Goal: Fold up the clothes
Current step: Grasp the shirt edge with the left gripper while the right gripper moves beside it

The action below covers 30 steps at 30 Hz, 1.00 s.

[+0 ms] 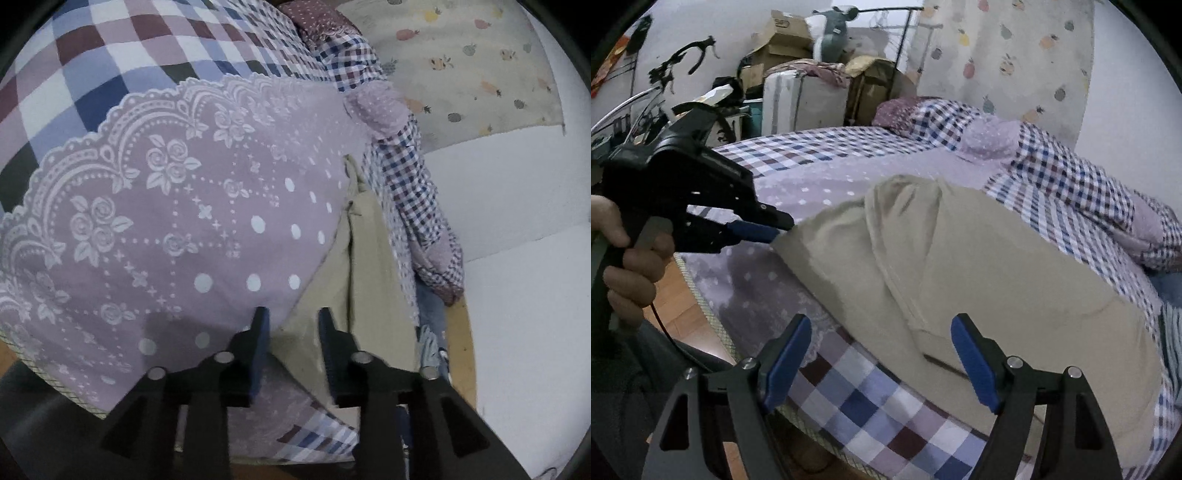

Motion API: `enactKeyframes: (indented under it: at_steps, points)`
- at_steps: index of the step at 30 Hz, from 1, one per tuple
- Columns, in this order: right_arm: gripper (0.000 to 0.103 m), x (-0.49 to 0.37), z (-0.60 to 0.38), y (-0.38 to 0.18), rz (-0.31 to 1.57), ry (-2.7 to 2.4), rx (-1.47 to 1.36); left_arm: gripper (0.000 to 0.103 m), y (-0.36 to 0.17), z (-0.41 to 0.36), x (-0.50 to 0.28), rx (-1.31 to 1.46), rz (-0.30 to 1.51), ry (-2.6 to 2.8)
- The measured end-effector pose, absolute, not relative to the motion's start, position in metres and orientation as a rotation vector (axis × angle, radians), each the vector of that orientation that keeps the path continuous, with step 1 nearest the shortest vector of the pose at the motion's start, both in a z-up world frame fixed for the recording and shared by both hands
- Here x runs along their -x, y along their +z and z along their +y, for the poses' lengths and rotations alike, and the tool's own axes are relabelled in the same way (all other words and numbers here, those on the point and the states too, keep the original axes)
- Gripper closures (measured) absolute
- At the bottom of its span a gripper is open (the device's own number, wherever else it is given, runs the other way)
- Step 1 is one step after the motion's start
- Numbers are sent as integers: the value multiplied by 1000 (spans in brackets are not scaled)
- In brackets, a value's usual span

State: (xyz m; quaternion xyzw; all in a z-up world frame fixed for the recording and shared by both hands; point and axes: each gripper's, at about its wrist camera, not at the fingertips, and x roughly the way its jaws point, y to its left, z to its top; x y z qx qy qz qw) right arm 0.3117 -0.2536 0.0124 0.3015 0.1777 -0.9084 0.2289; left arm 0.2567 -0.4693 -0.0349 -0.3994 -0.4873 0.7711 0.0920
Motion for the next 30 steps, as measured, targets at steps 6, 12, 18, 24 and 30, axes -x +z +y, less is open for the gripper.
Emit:
enactKeyframes:
  at_steps: [6,12,18,24,30]
  points:
    - [21,-308,-239,12,420,-2532,-870,30,-34,-460,-254,1173,-1435,2251]
    - [21,-307,-238,13,410,-2543,-867,67,-33,-459,-255,1109,-1487,2174]
    - [21,-313,-253,11,514,-2548,-804,98,-38,-474,-262,1062,-1612,2158]
    - [21,-319,-272,9,651,-2548,-716,99,-28,-470,-263,1013,-1563,2127]
    - [20,-321,-308,-5,817,-2473,-650,99,-21,-473,-269,956,-1558,2079]
